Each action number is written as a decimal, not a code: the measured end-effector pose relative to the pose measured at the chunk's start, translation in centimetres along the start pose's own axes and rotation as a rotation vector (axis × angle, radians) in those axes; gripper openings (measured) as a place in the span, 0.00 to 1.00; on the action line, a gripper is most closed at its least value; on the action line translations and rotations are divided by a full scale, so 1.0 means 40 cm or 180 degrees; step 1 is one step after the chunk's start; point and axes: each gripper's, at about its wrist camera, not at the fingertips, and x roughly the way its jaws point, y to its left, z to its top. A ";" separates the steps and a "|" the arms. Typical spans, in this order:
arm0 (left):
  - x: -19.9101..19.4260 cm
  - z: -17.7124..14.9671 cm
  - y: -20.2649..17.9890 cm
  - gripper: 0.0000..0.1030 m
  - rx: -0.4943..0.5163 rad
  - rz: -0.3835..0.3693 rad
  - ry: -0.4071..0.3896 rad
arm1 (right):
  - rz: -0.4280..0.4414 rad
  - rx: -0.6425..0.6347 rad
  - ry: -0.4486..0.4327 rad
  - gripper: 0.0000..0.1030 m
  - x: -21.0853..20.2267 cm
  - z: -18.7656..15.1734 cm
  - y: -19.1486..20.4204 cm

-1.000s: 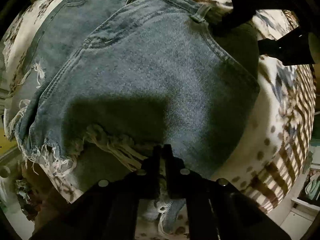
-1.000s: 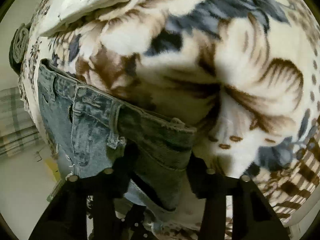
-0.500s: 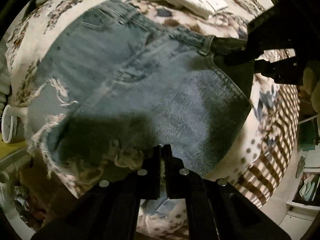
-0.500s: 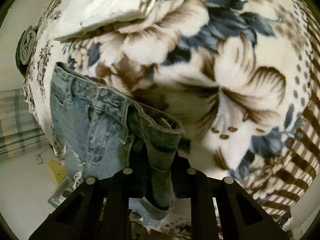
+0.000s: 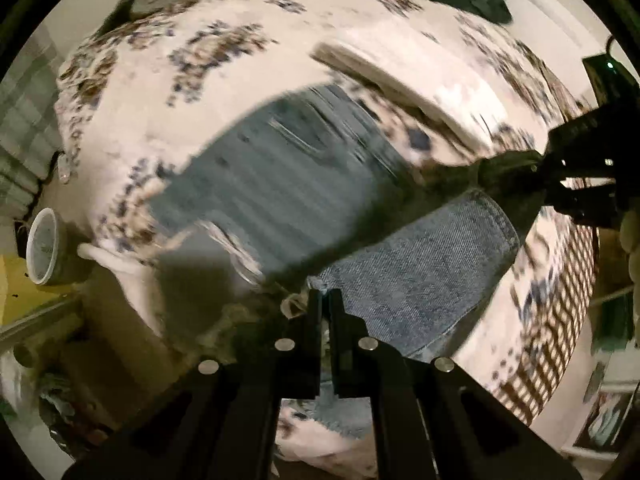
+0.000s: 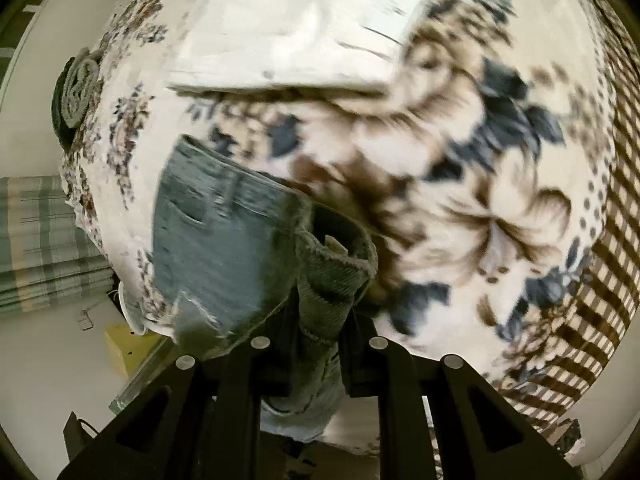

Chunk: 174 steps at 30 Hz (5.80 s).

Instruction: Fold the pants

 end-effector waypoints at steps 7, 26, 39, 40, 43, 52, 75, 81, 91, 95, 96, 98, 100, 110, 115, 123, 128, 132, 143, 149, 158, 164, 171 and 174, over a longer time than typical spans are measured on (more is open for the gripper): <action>0.002 0.139 0.222 0.00 -0.0271 0.0079 -0.0092 | -0.0133 -0.0156 0.0016 0.16 0.034 0.088 0.261; 0.123 0.257 0.623 0.36 -0.1036 0.0040 0.0184 | -0.0218 -0.0219 0.0347 0.76 0.286 0.206 0.585; 0.387 0.086 0.595 0.39 -0.1675 -0.0385 0.1115 | -0.0358 0.0203 0.0377 0.77 0.270 0.075 0.289; 0.410 0.084 0.592 0.38 -0.1689 -0.0401 0.1143 | -0.0404 0.0197 0.0390 0.77 0.280 0.067 0.267; 0.418 0.095 0.589 0.20 -0.1705 -0.0489 0.0942 | -0.0510 0.0116 0.0417 0.77 0.295 0.051 0.235; 0.333 0.119 0.612 0.07 -0.1713 -0.0474 0.0393 | -0.0485 0.0067 0.0427 0.80 0.327 0.041 0.200; 0.327 -0.259 0.427 0.42 -0.4214 -0.1838 0.0598 | 0.0353 -0.0241 0.0358 1.00 0.399 0.048 0.142; 0.350 -0.263 0.356 0.42 -0.4452 -0.2031 0.0503 | 0.0452 -0.0357 0.0408 1.00 0.415 0.045 0.130; 0.397 -0.268 0.355 0.44 -0.4800 -0.2149 0.0238 | 0.0736 -0.0189 0.0392 1.00 0.417 0.056 0.082; 0.401 -0.263 0.351 0.47 -0.4872 -0.2143 0.0165 | 0.0842 -0.0171 0.0397 1.00 0.418 0.063 0.072; 0.403 -0.264 0.350 0.47 -0.4912 -0.2152 0.0145 | 0.0879 -0.0161 0.0390 1.00 0.418 0.064 0.068; 0.405 -0.266 0.351 0.48 -0.4966 -0.2160 0.0123 | 0.0939 -0.0128 0.0373 1.00 0.417 0.065 0.065; 0.409 -0.277 0.362 0.49 -0.5040 -0.2181 0.0109 | 0.1046 -0.0073 0.0360 1.00 0.415 0.069 0.058; 0.419 -0.257 0.381 0.51 -0.5209 -0.2053 0.0091 | 0.1368 -0.0003 0.0371 1.00 0.442 0.098 0.094; 0.425 -0.255 0.385 0.51 -0.5256 -0.1981 0.0146 | 0.1386 -0.0032 0.0276 0.81 0.447 0.094 0.110; 0.374 -0.205 0.408 0.15 -0.4776 -0.1836 0.0050 | 0.1266 0.0063 0.0092 0.22 0.422 0.064 0.112; 0.274 -0.131 0.445 0.12 -0.4397 -0.1781 -0.0206 | 0.1227 0.0117 -0.0072 0.17 0.361 0.034 0.166; 0.185 -0.066 0.464 0.11 -0.4100 -0.1689 -0.0312 | 0.1230 0.0142 -0.0160 0.15 0.291 0.015 0.227; -0.029 0.288 0.422 0.11 -0.3055 -0.1775 -0.0419 | 0.1414 0.0394 -0.0597 0.14 -0.026 0.067 0.280; -0.061 0.622 0.272 0.11 -0.2264 -0.2137 -0.0364 | 0.1537 0.0782 -0.1247 0.14 -0.254 0.203 0.252; 0.160 0.982 -0.051 0.11 -0.0885 -0.2539 0.0033 | 0.1486 0.1619 -0.2236 0.14 -0.360 0.382 0.067; 0.470 0.927 -0.118 0.11 -0.0529 -0.2449 0.0638 | 0.1442 0.2294 -0.2332 0.14 -0.108 0.354 -0.099; 0.575 0.828 -0.073 0.12 -0.0468 -0.2446 0.0928 | 0.1362 0.2449 -0.2330 0.14 0.023 0.281 -0.139; 0.578 0.834 -0.065 0.13 -0.0501 -0.2468 0.0971 | 0.1358 0.2459 -0.2321 0.14 0.055 0.278 -0.156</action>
